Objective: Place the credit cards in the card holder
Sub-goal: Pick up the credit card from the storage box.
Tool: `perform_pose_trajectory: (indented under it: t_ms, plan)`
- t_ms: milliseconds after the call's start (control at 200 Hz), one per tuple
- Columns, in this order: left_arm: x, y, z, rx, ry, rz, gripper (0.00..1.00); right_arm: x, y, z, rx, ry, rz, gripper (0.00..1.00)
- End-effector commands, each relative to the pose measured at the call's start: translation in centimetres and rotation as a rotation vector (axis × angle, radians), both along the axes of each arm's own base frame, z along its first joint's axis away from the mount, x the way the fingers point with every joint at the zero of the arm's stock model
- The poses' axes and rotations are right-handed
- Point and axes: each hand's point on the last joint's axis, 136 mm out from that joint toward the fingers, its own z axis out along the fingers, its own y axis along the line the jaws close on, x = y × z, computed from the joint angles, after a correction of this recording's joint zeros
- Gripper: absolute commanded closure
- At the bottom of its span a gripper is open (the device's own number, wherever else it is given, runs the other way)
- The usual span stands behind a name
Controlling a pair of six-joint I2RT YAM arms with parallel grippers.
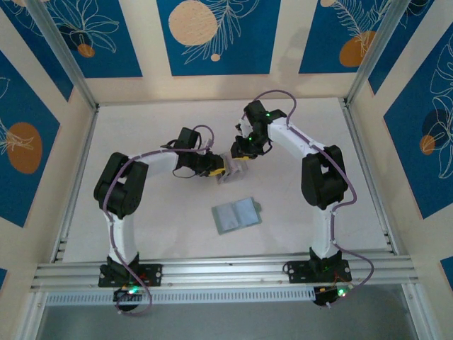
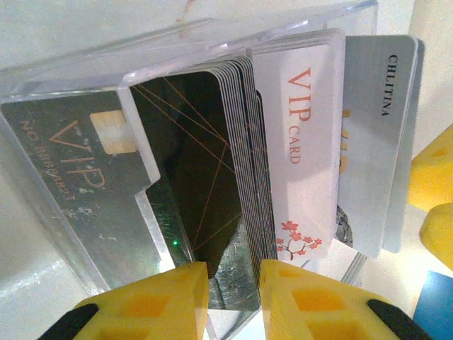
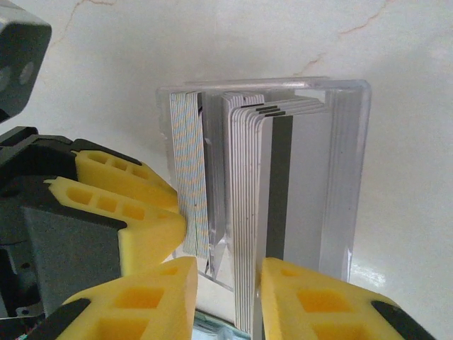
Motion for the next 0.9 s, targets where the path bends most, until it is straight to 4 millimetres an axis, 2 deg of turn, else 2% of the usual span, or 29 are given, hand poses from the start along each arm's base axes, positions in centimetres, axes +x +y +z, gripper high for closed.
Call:
perform_pose_trajectory:
  t_ms: [0, 315, 475, 895]
  plan:
    - [-0.86, 1.04, -3.11, 0.062, 0.061, 0.014, 0.73, -0.62, 0.28, -0.06, -0.019, 0.011, 0.024, 0.71]
    - [-0.9, 1.12, -3.27, 0.064, 0.066, 0.014, 0.73, -0.62, 0.59, -0.34, -0.012, 0.022, 0.031, 0.75]
    - [-0.89, 1.17, -3.27, 0.063, 0.066, 0.015, 0.73, -0.63, 0.64, -0.64, -0.015, 0.03, 0.029, 0.8]
    - [-0.78, 1.26, -3.21, 0.06, 0.067, 0.017, 0.73, -0.67, 0.57, 0.13, -0.012, 0.023, 0.027, 0.98]
